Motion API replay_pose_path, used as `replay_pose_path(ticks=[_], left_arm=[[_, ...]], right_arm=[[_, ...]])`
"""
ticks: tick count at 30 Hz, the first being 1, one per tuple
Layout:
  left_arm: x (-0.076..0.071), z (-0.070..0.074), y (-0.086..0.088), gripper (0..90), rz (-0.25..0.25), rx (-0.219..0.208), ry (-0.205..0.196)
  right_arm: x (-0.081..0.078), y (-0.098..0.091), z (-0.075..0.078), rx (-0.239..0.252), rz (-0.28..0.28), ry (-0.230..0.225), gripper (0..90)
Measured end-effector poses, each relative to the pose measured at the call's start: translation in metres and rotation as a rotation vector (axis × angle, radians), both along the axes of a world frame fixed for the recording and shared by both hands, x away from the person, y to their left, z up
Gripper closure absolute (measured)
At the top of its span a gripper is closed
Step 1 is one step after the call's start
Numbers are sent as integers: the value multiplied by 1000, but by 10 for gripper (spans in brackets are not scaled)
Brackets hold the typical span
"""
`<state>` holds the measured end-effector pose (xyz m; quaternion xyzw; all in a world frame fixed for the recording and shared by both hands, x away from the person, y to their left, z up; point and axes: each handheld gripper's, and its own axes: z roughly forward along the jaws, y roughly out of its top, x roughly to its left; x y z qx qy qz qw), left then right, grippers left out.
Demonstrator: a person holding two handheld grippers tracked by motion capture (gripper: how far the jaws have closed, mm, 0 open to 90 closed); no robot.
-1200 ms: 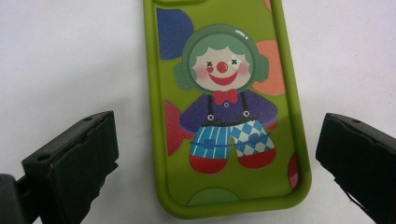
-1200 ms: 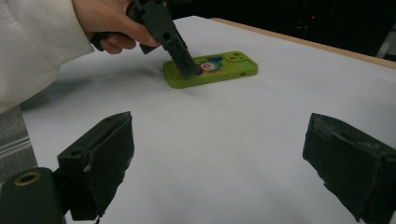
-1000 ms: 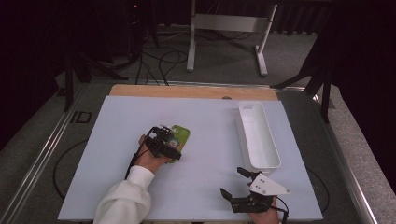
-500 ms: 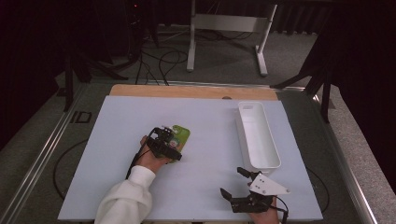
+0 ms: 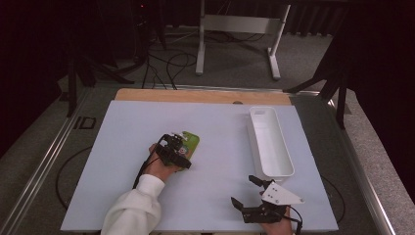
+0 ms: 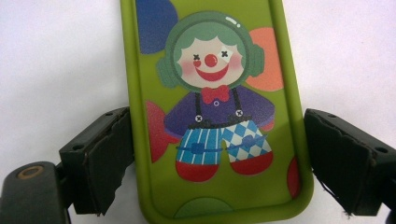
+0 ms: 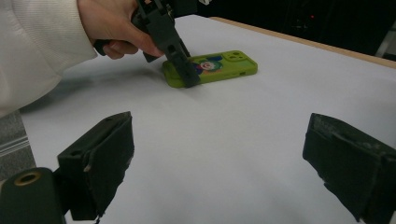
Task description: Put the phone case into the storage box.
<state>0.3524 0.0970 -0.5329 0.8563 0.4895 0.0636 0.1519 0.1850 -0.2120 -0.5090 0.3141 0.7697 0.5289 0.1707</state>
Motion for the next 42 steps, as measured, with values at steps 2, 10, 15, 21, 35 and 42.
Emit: replay_pose_path(ticks=[2, 10, 15, 21, 35, 42], left_arm=[[0, 0, 0, 125, -1, 0, 3], [-2, 2, 0, 160, -6, 6, -11], [-5, 4, -1, 163, -1, 12, -60], [-6, 12, 2, 163, 9, 3, -106], [-19, 29, 4, 162, -2, -2, -234], [-27, 38, 5, 162, -12, 2, -292]], right_arm=[[0, 0, 0, -1, 0, 1, 91], [0, 0, 0, 2, -4, 1, 91], [0, -1, 0, 3, -3, 0, 91], [0, -1, 0, 6, -5, 3, 91], [1, -2, 0, 11, -13, 2, 91], [1, -2, 0, 13, -12, 3, 91]])
